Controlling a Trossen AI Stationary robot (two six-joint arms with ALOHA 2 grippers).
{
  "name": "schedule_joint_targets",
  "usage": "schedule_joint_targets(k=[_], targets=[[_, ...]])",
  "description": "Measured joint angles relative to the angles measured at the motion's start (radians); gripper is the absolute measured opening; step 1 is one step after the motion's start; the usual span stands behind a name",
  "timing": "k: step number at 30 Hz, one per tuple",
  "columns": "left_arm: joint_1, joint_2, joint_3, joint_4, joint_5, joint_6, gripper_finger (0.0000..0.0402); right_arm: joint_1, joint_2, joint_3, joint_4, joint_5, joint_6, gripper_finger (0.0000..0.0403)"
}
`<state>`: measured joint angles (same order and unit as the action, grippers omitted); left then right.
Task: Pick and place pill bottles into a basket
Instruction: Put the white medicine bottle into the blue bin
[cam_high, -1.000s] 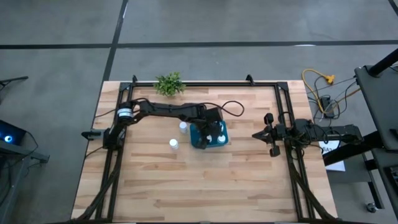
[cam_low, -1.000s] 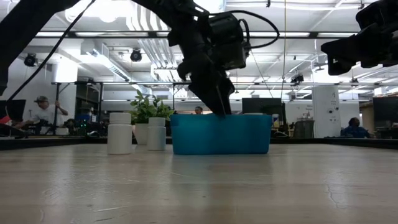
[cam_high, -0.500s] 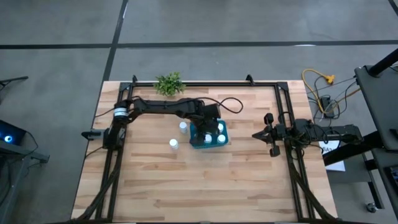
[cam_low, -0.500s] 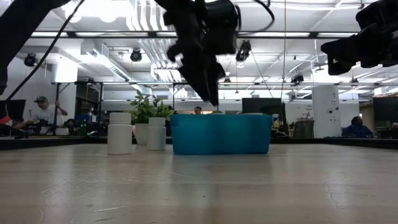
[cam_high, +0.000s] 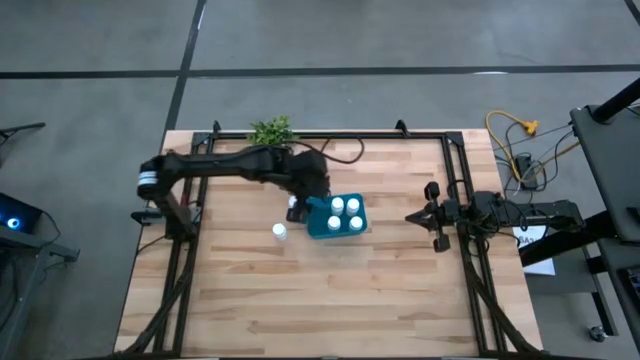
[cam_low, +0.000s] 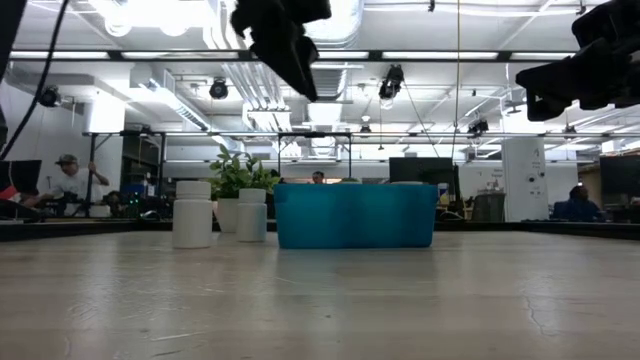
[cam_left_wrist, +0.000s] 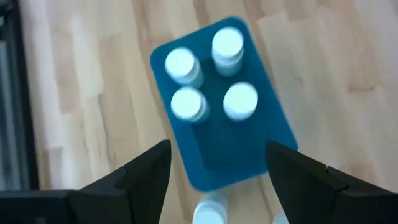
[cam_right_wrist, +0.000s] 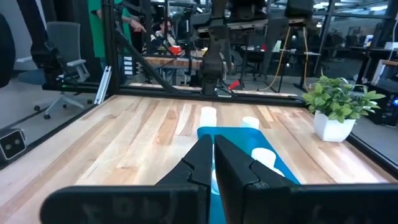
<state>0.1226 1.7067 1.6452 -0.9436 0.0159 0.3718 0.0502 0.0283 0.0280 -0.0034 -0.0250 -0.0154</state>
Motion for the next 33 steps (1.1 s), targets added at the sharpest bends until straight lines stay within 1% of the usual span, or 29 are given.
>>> schedule_joint_targets(k=[4, 6, 10, 16, 20, 33], targets=[[0.006, -0.081, -0.125, 0.065, -0.052, -0.025, 0.0242, 0.0, 0.001, 0.0, -0.001, 0.0, -0.003, 0.0009], [0.01, -0.122, -0.195, 0.111, -0.057, -0.027, 0.0242, 0.0, 0.001, 0.0, -0.001, 0.0, -0.003, 0.0009], [0.014, -0.194, -0.331, 0.215, -0.104, -0.028, 0.0242, 0.0, 0.001, 0.0, -0.001, 0.0, -0.003, 0.0009], [0.034, -0.281, -0.506, 0.372, -0.135, -0.026, 0.0242, 0.0, 0.001, 0.0, 0.001, 0.001, -0.003, 0.0009], [0.048, -0.308, -0.573, 0.408, -0.18, -0.026, 0.0242, 0.0, 0.001, 0.0, 0.001, 0.001, -0.003, 0.0009], [0.068, -0.314, -0.717, 0.563, -0.179, -0.027, 0.0242, 0.0, 0.0, 0.0, 0.0, 0.0, -0.003, 0.0009]])
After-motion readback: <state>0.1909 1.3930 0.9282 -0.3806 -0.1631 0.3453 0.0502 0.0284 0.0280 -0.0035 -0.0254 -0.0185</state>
